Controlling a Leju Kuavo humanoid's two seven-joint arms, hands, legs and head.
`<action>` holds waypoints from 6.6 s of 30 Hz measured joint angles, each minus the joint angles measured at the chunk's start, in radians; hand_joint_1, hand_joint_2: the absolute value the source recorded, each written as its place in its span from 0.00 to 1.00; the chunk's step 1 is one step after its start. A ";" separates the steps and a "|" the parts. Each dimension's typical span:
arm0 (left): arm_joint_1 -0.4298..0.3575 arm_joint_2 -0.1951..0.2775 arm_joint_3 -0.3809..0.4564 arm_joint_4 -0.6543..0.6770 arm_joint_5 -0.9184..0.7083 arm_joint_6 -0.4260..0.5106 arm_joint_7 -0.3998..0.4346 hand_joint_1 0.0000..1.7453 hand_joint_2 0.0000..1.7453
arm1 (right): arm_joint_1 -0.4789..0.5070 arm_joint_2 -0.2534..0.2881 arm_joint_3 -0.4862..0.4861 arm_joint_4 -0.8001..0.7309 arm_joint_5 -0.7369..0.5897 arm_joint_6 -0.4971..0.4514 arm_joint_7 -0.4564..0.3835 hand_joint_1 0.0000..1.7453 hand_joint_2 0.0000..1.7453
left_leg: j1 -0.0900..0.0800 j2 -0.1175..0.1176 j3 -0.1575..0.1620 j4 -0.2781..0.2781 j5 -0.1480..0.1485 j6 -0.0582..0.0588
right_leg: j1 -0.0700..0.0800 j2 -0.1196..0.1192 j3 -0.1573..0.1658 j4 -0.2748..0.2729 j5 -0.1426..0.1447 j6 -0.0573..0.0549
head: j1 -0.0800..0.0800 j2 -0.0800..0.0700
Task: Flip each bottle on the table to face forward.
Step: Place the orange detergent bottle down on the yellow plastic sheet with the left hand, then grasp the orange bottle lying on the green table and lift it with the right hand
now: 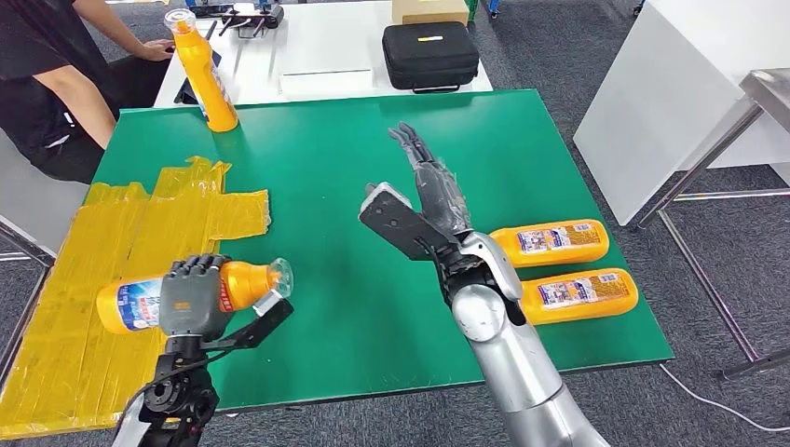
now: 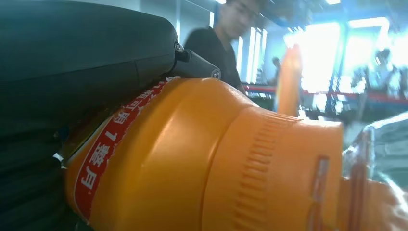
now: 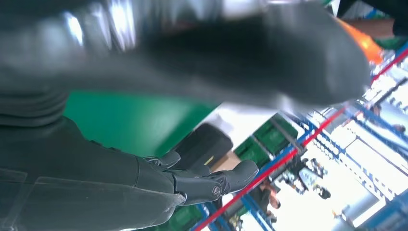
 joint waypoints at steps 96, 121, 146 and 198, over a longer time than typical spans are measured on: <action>0.351 0.117 0.489 -0.706 1.390 -0.151 -0.494 0.00 0.00 | 0.688 -0.773 -0.743 -0.195 0.087 0.279 -0.366 0.00 1.00 | -0.006 0.002 0.018 0.000 -0.014 0.009 | -0.004 0.001 0.018 -0.001 -0.012 0.005 | -0.001 0.000; 0.271 0.145 0.415 -0.631 1.397 -0.140 -0.478 0.00 0.00 | 0.563 -0.781 -0.476 -0.091 0.141 0.207 -0.296 0.00 1.00 | -0.006 0.002 0.018 0.000 -0.015 0.009 | -0.004 0.001 0.019 -0.001 -0.012 0.005 | -0.001 0.000; 0.261 0.145 0.415 -0.622 1.420 -0.139 -0.496 0.00 0.00 | 0.454 -0.809 -0.386 0.047 0.143 0.215 -0.311 0.00 1.00 | -0.006 0.001 0.018 0.000 -0.015 0.009 | -0.004 0.000 0.019 -0.001 -0.012 0.005 | -0.001 0.000; 0.171 0.166 0.347 -0.478 1.454 -0.125 -0.533 0.00 0.00 | 0.245 -0.667 -0.217 0.394 0.289 0.157 -0.307 1.00 1.00 | -0.006 0.002 0.028 0.000 -0.015 0.009 | -0.003 0.002 0.027 -0.001 -0.012 0.006 | 0.000 0.000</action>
